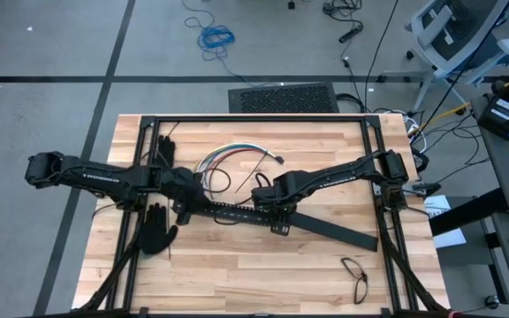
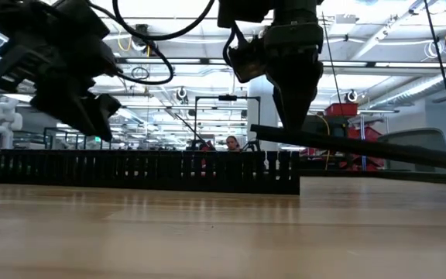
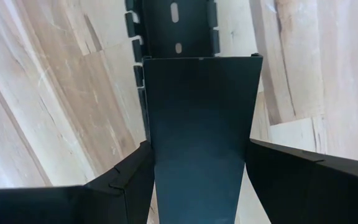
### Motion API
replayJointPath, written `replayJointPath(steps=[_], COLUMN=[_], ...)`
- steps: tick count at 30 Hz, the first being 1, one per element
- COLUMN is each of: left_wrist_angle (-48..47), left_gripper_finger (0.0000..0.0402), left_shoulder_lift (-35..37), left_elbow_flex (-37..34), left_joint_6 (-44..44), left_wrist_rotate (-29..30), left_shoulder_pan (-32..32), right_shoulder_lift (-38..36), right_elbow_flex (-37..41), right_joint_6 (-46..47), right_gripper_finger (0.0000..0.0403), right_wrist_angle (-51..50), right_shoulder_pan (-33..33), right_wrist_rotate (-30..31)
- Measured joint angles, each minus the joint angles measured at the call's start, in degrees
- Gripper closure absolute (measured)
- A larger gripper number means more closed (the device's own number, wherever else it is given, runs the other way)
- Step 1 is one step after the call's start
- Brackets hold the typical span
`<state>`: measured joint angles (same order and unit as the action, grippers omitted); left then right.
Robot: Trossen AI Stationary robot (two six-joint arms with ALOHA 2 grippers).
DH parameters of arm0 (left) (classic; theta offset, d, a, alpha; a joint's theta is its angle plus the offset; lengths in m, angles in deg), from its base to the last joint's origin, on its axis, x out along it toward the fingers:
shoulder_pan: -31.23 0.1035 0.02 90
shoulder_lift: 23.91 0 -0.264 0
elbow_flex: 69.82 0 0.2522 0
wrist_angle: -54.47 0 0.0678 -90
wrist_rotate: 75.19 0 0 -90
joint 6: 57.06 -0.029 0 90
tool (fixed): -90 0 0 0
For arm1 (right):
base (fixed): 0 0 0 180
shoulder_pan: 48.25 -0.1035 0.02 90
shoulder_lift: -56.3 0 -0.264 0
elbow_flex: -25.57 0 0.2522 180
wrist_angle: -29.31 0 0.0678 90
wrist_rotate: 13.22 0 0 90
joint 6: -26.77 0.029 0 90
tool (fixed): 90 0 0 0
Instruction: Ziptie cables
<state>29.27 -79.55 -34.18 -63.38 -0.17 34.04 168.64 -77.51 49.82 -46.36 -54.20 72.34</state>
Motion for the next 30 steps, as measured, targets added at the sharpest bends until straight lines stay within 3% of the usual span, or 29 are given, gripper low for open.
replayJointPath(steps=[5,10,21,26,30], left_wrist_angle=[1.32,8.57,9.43,6.02,-0.70], left_gripper_finger=[0.0235,0.0235,0.0235,0.0235,0.0235], left_shoulder_lift=[0.00,0.01,-2.09,-6.77,-9.31], left_elbow_flex=[-0.46,-0.41,-0.29,2.92,8.94], left_joint_6=[1.66,1.48,5.81,7.14,2.05], left_wrist_rotate=[0.22,3.93,3.84,-0.08,-0.80], left_shoulder_pan=[-1.01,-0.96,-0.87,-0.87,-0.85], right_shoulder_lift=[0.00,-0.02,-0.02,-0.02,-0.02], right_elbow_flex=[0.00,-0.02,-0.02,-0.02,-0.02], right_joint_6=[0.16,0.28,0.76,0.76,0.76], right_gripper_finger=[0.0190,0.0190,0.0190,0.0190,0.0190], right_wrist_angle=[0.43,0.54,0.57,0.57,0.55], right_shoulder_pan=[0.71,1.11,1.11,1.11,1.11], right_wrist_rotate=[-0.05,-0.15,-0.19,-0.17,-0.17])
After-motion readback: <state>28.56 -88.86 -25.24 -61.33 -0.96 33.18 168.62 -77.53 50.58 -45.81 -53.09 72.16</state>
